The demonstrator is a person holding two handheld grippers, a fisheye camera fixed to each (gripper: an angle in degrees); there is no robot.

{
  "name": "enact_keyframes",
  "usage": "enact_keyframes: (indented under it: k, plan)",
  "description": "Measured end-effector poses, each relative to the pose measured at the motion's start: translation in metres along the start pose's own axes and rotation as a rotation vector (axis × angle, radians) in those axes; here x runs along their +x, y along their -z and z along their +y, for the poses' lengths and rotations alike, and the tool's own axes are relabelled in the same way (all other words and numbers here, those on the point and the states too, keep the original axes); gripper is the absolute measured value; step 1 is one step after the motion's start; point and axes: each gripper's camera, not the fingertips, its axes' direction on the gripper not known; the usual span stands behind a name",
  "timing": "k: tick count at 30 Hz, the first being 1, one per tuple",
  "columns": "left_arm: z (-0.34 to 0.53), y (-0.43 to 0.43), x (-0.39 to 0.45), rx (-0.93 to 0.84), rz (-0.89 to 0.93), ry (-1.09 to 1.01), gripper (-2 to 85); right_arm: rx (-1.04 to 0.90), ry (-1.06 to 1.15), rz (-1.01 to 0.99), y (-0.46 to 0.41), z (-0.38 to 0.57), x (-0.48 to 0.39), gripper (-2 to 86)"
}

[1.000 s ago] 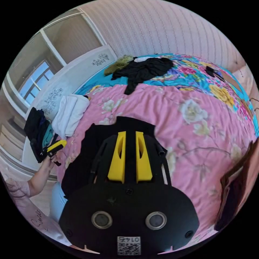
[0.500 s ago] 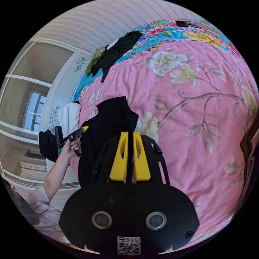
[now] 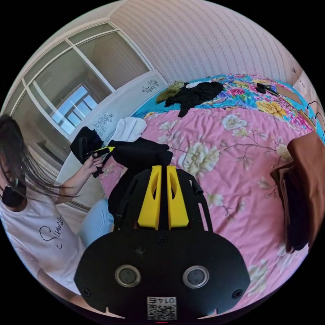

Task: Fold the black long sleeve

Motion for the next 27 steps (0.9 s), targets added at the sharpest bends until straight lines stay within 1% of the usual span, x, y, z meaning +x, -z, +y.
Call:
enact_keyframes:
  k: [2,3,4,5,6,7,8,10,13,16,17,20,21,23,25,26,27]
  plan:
    - [0.052,0.001,0.013,-0.072,0.014,0.038,2.8,-0.047,-0.012,0.002,-0.001,0.041,-0.016,1.8]
    - [0.065,-0.003,0.016,-0.106,0.006,0.048,2.9,-0.091,-0.039,0.005,-0.008,0.070,-0.024,2.0]
    - [0.089,-0.012,0.018,-0.177,-0.045,0.082,3.1,-0.116,-0.062,0.003,-0.013,0.085,-0.026,2.1]
    - [0.101,-0.016,0.019,-0.208,-0.082,0.095,3.1,-0.182,-0.109,-0.003,-0.027,0.114,-0.029,2.3]
    - [0.122,-0.021,0.020,-0.231,-0.140,0.130,3.0,-0.247,-0.170,0.000,-0.043,0.142,-0.031,2.6]
    - [0.137,-0.019,0.020,-0.220,-0.162,0.174,3.0,-0.266,-0.200,0.002,-0.049,0.154,-0.032,2.7]
    - [0.145,-0.012,0.020,-0.205,-0.168,0.224,2.6,-0.265,-0.245,0.006,-0.054,0.174,-0.037,3.0]
    - [0.148,0.004,0.028,-0.167,-0.190,0.233,1.4,-0.240,-0.278,0.024,-0.049,0.191,-0.046,3.5]
    - [0.144,0.027,0.050,-0.153,-0.316,0.156,-0.1,-0.170,-0.281,0.103,-0.026,0.200,-0.062,4.6]
    - [0.130,0.028,0.076,-0.140,-0.278,0.089,0.4,-0.089,-0.226,0.150,-0.012,0.188,-0.083,6.4]
    - [0.124,0.021,0.087,-0.117,-0.248,0.061,2.7,-0.068,-0.199,0.158,-0.014,0.179,-0.092,7.6]
    - [0.109,-0.011,0.102,-0.095,-0.184,0.046,7.2,-0.047,-0.136,0.165,-0.035,0.159,-0.111,10.5]
    - [0.107,-0.019,0.104,-0.101,-0.159,0.046,7.3,-0.064,-0.156,0.157,-0.048,0.152,-0.112,11.4]
    - [0.103,-0.046,0.106,-0.150,-0.117,0.049,7.5,-0.113,-0.207,0.124,-0.069,0.145,-0.108,12.3]
    - [0.105,-0.080,0.104,-0.310,-0.136,0.055,6.0,-0.144,-0.229,0.129,-0.088,0.145,-0.105,11.7]
    - [0.109,-0.086,0.104,-0.349,-0.123,0.049,3.9,-0.179,-0.233,0.142,-0.101,0.148,-0.104,10.3]
    - [0.111,-0.084,0.105,-0.349,-0.106,0.043,2.9,-0.218,-0.229,0.123,-0.109,0.151,-0.105,8.8]
